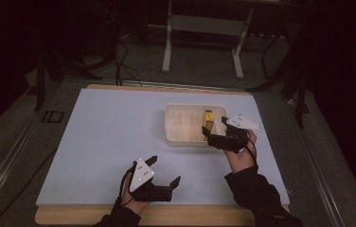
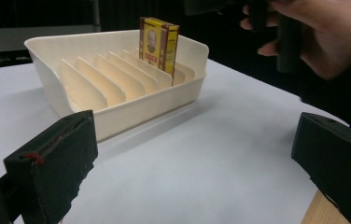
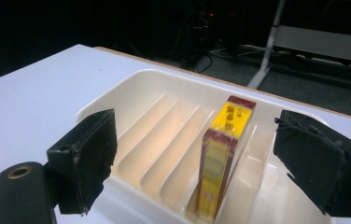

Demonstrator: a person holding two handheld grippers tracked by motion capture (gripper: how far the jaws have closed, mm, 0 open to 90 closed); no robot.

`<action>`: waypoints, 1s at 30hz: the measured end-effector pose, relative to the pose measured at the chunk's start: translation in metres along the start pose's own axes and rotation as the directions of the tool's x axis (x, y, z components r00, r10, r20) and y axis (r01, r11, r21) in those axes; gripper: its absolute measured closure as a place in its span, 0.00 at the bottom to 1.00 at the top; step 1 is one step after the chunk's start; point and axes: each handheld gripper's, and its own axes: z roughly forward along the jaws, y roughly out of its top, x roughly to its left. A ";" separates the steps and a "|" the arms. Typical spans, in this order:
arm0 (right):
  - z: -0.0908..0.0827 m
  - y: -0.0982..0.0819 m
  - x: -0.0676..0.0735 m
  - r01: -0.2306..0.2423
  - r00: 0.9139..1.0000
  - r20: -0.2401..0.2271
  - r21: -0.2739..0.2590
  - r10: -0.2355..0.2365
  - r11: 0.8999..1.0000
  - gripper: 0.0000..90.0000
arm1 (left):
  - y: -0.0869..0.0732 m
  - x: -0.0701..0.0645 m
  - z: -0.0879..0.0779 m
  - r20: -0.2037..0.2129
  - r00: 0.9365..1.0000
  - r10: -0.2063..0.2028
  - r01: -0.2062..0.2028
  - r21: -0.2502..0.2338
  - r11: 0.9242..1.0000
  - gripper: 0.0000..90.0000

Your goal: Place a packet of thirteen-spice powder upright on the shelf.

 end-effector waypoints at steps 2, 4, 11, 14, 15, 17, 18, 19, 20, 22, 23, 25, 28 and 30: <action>-0.008 -0.003 0.000 0.003 1.000 -0.016 -0.012 -0.003 1.000 0.15 | 0.000 0.000 0.000 -0.001 1.000 0.005 -0.005 -0.002 1.000 0.01; -0.015 -0.007 0.000 0.007 1.000 -0.029 -0.019 -0.007 1.000 0.15 | 0.000 -0.001 0.000 0.001 1.000 0.004 -0.004 0.001 1.000 0.01; -0.038 -0.022 0.004 0.020 0.998 -0.062 -0.013 -0.020 1.000 0.15 | 0.000 0.000 0.000 0.004 1.000 0.002 -0.002 -0.002 1.000 0.02; -0.049 -0.028 0.006 0.033 0.999 -0.042 -0.024 -0.034 0.999 0.15 | 0.000 -0.001 0.000 0.007 1.000 0.003 -0.003 0.000 1.000 0.02; -0.053 -0.030 0.007 0.042 0.998 -0.039 -0.028 -0.043 0.999 0.15 | 0.000 -0.001 0.000 0.010 1.000 0.003 -0.003 0.000 1.000 0.02; -0.061 -0.034 0.008 0.054 0.998 -0.036 -0.032 -0.055 0.998 0.15 | 0.000 -0.001 0.000 0.010 1.000 0.008 -0.008 -0.002 1.000 0.01; -0.064 -0.035 0.009 0.055 0.997 -0.044 -0.030 -0.056 0.998 0.15 | 0.000 -0.001 0.000 0.011 1.000 0.006 -0.006 -0.002 1.000 0.01; -0.067 -0.037 0.010 0.059 0.997 -0.045 -0.026 -0.060 0.998 0.15 | 0.000 -0.001 0.000 0.011 1.000 0.006 -0.006 -0.002 1.000 0.01; -0.070 -0.038 0.010 0.062 0.997 -0.046 -0.023 -0.063 0.998 0.15 | 0.000 0.000 -0.001 0.009 1.000 0.006 -0.006 -0.002 1.000 0.01; -0.077 -0.043 0.011 0.068 0.997 -0.047 -0.028 -0.069 0.997 0.15 | 0.000 0.000 -0.001 0.010 1.000 0.004 -0.004 -0.001 1.000 0.01; -0.079 -0.045 0.011 0.077 0.996 -0.042 -0.024 -0.078 0.997 0.15 | 0.000 0.000 -0.001 0.011 1.000 0.003 -0.003 -0.002 1.000 0.01; -0.081 -0.047 0.011 0.085 0.996 -0.038 -0.026 -0.086 0.996 0.15 | 0.000 0.000 -0.001 0.011 1.000 0.004 -0.004 -0.002 1.000 0.01; -0.087 -0.052 0.011 0.091 0.995 -0.045 -0.021 -0.092 0.996 0.15 | 0.000 0.000 0.000 0.011 1.000 0.004 -0.004 -0.001 1.000 0.01; -0.090 -0.053 0.012 0.092 0.994 -0.052 -0.010 -0.093 0.996 0.15 | 0.000 0.000 0.000 0.013 1.000 0.003 -0.003 0.000 1.000 0.02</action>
